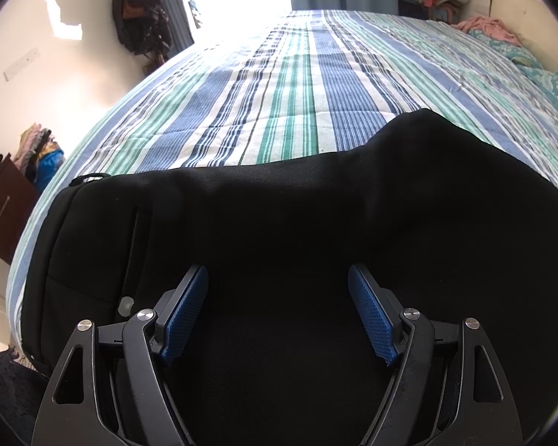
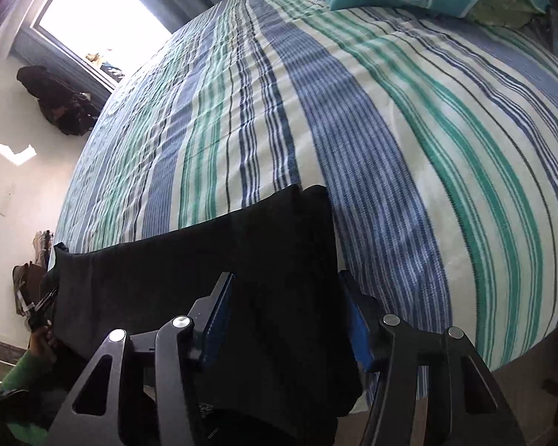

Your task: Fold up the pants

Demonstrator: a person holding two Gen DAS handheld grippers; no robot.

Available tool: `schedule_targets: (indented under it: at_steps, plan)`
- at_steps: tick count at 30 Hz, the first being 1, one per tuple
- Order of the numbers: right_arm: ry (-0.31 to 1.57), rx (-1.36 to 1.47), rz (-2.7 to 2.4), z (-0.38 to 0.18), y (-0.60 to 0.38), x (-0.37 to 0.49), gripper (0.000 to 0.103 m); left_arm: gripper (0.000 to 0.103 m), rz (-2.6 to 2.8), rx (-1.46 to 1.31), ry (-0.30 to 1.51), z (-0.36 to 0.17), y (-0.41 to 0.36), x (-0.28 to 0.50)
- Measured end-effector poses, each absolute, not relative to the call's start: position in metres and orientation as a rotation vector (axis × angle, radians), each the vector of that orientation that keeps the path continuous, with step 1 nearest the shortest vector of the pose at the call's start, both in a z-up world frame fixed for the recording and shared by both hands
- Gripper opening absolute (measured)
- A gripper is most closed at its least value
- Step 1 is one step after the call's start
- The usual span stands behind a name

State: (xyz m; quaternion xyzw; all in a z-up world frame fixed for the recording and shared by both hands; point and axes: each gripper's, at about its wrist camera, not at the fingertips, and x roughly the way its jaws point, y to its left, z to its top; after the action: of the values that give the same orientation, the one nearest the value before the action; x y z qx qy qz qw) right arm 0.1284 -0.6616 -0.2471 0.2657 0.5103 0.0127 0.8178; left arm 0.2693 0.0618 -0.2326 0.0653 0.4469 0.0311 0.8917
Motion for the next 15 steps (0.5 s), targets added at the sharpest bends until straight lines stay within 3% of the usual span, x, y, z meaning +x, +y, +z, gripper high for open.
schedule_targets:
  at_steps: [1,3,5,8,15]
  plan:
    - [1.098,0.589,0.062,-0.248,-0.661,0.13,0.055,0.079,0.064,0.135,0.927,-0.233,0.062,0.269]
    - [1.118,0.64,0.135,-0.252,-0.659,0.134,0.038,0.079,0.064,0.132,0.925,-0.232,0.062,0.269]
    - [1.142,0.623,0.144,-0.256,-0.653,0.137,0.033,0.079,0.062,0.128,0.924,-0.232,0.063,0.269]
    - [1.121,0.654,0.092,-0.257,-0.652,0.135,0.018,0.079,0.063,0.128,0.923,-0.232,0.063,0.269]
    - [0.927,0.891,0.217,-0.234,-0.634,0.106,0.015,0.079,0.061,0.121,0.912,-0.232,0.064,0.267]
